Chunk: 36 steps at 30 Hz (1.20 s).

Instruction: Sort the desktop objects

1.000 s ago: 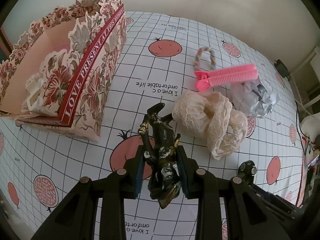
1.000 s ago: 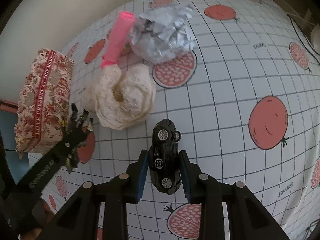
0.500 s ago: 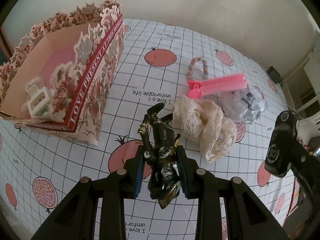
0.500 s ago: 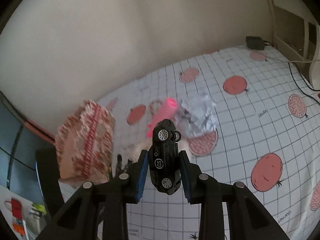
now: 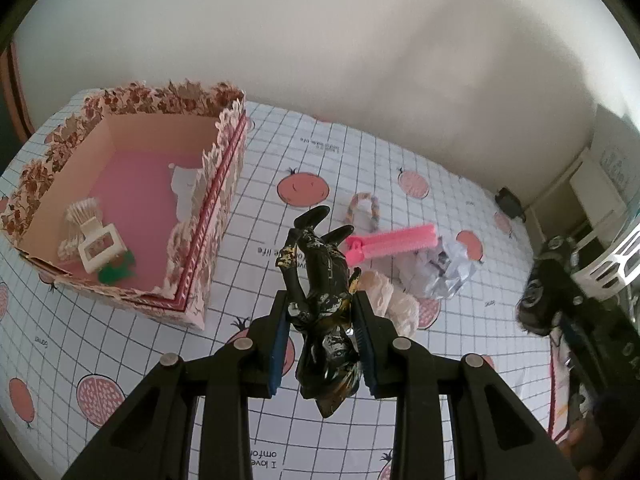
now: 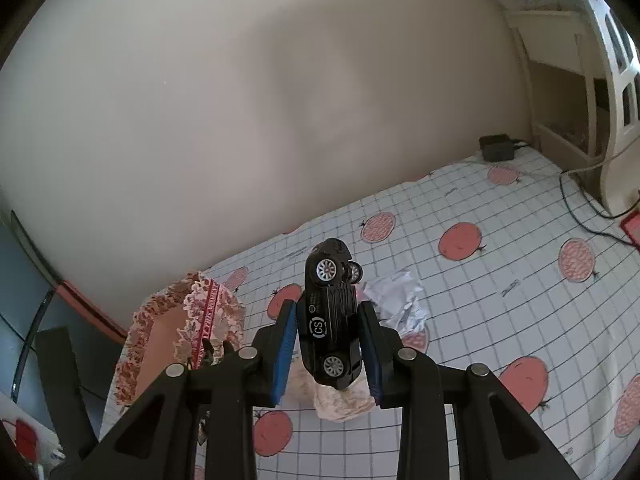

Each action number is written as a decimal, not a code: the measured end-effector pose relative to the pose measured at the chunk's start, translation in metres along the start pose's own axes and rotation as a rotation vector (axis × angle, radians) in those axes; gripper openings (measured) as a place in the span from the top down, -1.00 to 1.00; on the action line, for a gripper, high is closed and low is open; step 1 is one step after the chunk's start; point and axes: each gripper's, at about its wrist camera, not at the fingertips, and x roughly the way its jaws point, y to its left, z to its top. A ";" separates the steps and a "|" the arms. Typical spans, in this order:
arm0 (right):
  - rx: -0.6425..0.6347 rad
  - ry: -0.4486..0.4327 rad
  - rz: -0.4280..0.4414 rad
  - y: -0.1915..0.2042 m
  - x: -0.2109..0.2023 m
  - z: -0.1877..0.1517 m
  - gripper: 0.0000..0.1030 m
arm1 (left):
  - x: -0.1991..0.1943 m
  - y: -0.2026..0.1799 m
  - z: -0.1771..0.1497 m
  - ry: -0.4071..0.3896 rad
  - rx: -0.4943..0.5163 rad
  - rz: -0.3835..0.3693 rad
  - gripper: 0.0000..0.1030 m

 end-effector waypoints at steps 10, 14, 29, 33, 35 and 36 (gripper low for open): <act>-0.050 -0.019 0.048 0.038 0.007 -0.005 0.36 | -0.020 0.024 0.009 -0.076 -0.036 -0.030 0.37; -0.068 -0.010 0.073 0.055 0.013 -0.011 0.36 | -0.030 0.038 0.012 -0.110 -0.055 -0.030 0.37; -0.128 0.012 0.160 0.114 0.034 -0.039 0.36 | -0.062 0.095 0.019 -0.209 -0.144 -0.023 0.37; -0.141 0.028 0.176 0.126 0.042 -0.049 0.36 | -0.065 0.110 0.021 -0.222 -0.172 -0.011 0.37; -0.148 0.037 0.183 0.131 0.047 -0.053 0.36 | -0.066 0.118 0.022 -0.224 -0.188 -0.007 0.37; -0.150 0.042 0.186 0.133 0.049 -0.055 0.36 | -0.065 0.122 0.023 -0.225 -0.193 -0.006 0.37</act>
